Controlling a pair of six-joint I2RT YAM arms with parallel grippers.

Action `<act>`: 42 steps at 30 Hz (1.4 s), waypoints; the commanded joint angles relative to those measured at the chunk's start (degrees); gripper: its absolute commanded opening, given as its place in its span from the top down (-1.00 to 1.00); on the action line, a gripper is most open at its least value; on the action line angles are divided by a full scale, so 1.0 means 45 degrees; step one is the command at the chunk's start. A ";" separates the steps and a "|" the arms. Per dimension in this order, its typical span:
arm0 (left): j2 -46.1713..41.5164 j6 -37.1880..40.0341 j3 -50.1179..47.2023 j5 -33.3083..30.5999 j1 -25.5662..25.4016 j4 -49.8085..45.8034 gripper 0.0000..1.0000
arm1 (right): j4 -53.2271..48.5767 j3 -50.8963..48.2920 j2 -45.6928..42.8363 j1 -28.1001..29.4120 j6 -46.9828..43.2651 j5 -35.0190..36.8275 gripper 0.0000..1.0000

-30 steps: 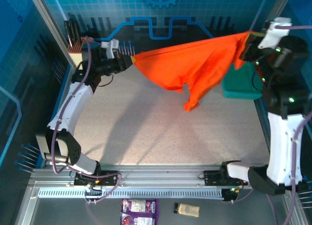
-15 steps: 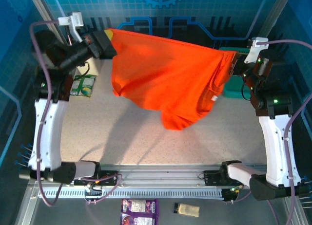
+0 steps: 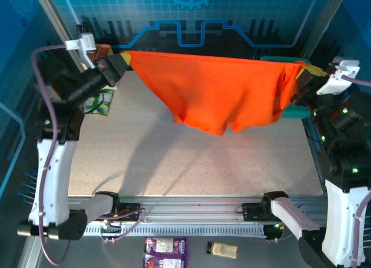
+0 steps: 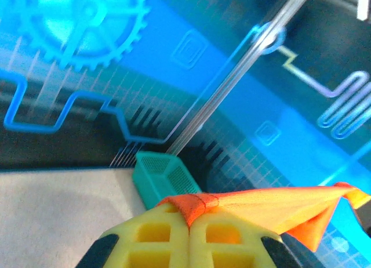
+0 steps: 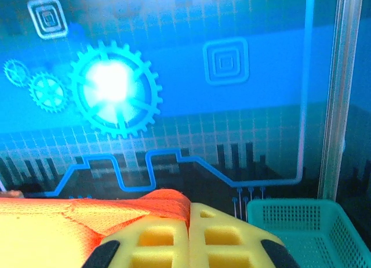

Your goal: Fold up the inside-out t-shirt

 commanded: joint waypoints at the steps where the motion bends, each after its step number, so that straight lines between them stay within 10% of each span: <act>1: -0.0126 0.0592 0.0870 -0.1941 0.0288 -0.0120 1.00 | 0.1080 0.0928 0.0180 -0.0306 -0.0377 0.1138 1.00; 20: 1.0545 0.3465 0.4047 -0.5659 0.0305 -0.2916 1.00 | 0.0401 0.3258 1.1390 0.0495 0.0018 -0.1040 1.00; 25: 1.3600 0.3368 0.7830 -0.5711 0.0236 -0.5657 0.61 | -0.1573 0.5485 1.3427 0.0871 0.0287 -0.0650 0.43; 31: 1.1979 0.3636 0.6204 -0.6031 -0.0589 -0.6182 0.28 | -0.1721 0.3115 1.1743 0.1397 0.0504 -0.0972 0.25; 42: 0.6004 0.1582 -0.2918 -1.0267 -0.4564 -0.6946 0.27 | -0.0711 -0.5135 0.7334 0.3180 0.2626 -0.2817 0.17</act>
